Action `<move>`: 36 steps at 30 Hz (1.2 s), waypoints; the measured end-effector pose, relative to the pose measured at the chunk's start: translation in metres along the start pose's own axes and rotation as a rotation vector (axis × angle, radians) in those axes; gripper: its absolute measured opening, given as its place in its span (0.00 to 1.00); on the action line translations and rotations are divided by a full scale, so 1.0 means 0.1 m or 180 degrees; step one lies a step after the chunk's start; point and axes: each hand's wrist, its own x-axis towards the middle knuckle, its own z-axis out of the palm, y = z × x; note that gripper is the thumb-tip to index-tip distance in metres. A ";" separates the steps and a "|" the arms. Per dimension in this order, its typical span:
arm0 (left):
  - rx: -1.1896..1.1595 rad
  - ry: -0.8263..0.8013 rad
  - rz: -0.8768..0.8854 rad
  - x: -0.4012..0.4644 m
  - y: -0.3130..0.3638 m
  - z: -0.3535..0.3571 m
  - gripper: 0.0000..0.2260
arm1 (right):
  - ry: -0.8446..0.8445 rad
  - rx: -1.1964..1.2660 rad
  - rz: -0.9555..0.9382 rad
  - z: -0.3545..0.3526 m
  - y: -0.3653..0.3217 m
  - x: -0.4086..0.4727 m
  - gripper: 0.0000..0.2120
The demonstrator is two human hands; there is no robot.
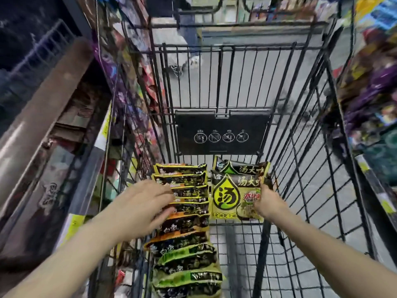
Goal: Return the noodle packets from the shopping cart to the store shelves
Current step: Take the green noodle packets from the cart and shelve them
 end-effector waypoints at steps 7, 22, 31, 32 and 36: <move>-0.0077 -0.0159 0.0056 0.12 0.04 0.15 0.19 | -0.0073 0.1033 0.0370 0.29 0.09 0.42 0.41; -0.0356 -0.0222 0.0199 0.38 0.14 0.11 0.17 | 0.0051 0.2265 0.0591 0.54 0.11 0.61 0.33; -0.0299 -0.0395 0.0036 0.73 0.29 0.21 0.19 | 0.0535 0.2118 0.0333 0.33 -0.03 0.16 0.18; -0.0355 -0.0487 -0.0073 0.79 0.31 0.23 0.20 | 0.0634 0.1912 0.0341 0.25 -0.05 0.09 0.15; -0.0793 -0.0819 -0.0770 0.97 0.34 0.38 0.19 | 0.0915 0.1372 0.0262 -0.12 -0.12 -0.12 0.11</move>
